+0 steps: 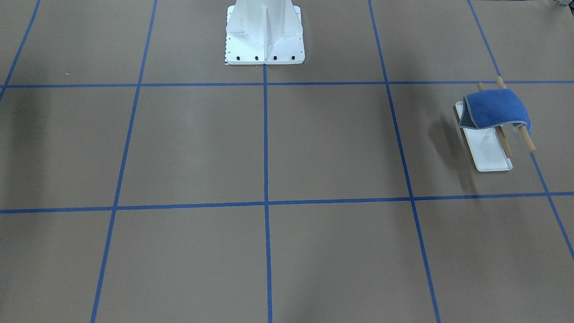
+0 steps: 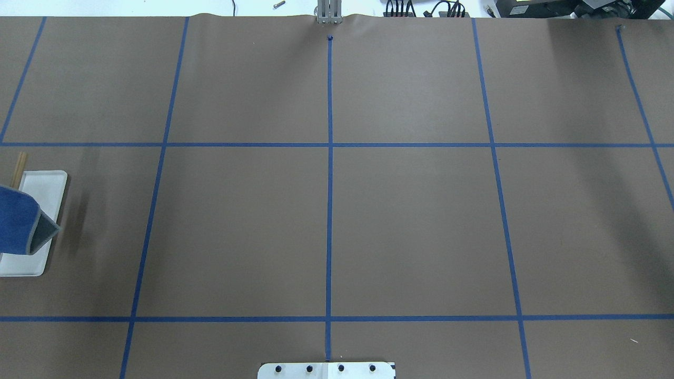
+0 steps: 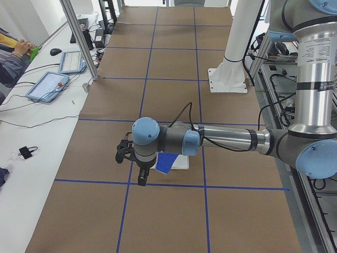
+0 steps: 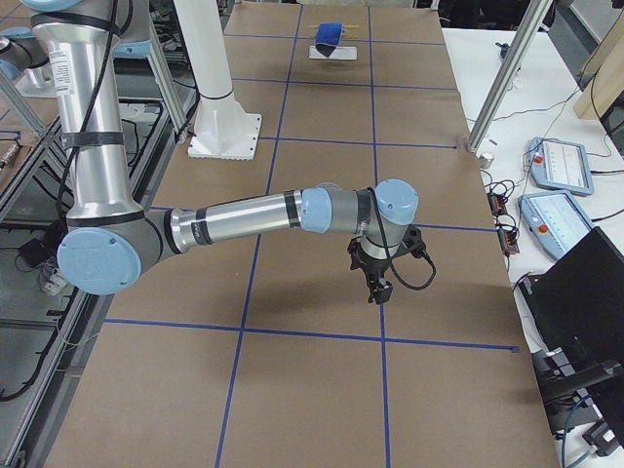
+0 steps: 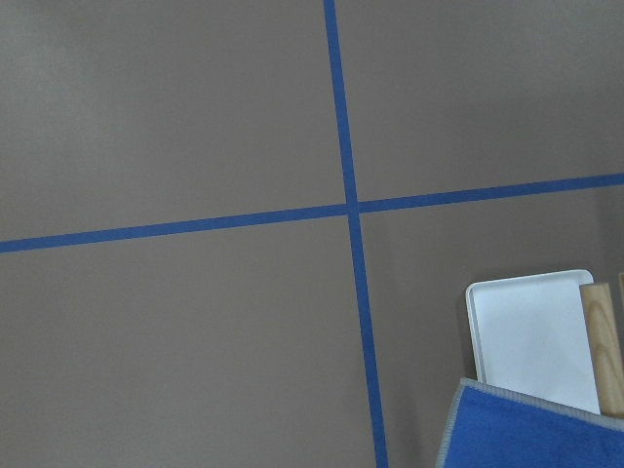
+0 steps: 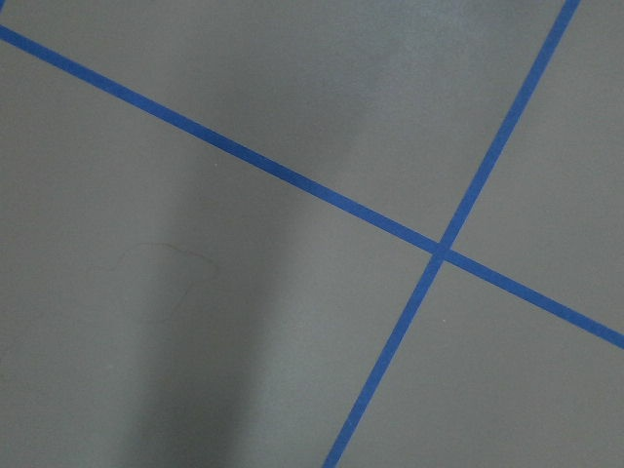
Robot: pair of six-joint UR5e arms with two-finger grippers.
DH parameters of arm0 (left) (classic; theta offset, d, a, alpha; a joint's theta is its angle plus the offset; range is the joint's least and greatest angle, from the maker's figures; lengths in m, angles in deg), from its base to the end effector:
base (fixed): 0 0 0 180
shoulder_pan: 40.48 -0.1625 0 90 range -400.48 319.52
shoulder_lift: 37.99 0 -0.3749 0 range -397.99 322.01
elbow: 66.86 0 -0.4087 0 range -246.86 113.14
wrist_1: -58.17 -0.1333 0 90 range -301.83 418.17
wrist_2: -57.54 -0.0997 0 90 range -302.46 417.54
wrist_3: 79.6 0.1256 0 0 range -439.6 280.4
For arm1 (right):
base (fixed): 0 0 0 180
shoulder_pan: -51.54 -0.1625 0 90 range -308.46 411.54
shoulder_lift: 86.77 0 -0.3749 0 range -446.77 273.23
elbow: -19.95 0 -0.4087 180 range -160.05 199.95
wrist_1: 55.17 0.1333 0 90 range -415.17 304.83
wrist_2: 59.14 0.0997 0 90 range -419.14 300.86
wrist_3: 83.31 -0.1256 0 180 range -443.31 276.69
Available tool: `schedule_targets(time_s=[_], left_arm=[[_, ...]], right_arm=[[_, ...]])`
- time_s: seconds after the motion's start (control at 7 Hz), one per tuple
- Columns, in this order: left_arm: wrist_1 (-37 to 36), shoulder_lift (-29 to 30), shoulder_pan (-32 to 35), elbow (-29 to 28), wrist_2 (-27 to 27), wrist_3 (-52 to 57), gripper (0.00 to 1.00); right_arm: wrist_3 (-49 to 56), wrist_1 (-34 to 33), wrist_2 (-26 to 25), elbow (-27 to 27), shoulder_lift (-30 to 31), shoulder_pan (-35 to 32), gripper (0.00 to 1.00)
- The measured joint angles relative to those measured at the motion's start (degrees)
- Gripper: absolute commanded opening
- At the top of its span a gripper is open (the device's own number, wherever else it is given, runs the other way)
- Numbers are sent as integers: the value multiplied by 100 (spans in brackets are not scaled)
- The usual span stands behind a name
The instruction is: Hang towel on rack
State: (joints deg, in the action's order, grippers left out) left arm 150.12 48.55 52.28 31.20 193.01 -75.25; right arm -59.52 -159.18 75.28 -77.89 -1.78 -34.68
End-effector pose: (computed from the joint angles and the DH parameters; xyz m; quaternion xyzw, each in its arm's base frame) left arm -0.0675 -0.4912 0.5801 0.0765 0.3818 0.0349 0.9204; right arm 0.0104 -0.5309 0.5368 0.0564 -0.3739 -0.2169 0.9000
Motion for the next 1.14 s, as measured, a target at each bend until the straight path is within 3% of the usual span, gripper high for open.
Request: schedule_targets(time_s=[0.43, 1.14], left_arm=[[15, 6, -3, 79, 0, -8, 98], [16, -21, 7, 92, 77, -12, 98]], right_arm=[[-554, 16, 421, 19, 103, -6, 100], [-764, 48, 446, -9, 107, -9, 100]])
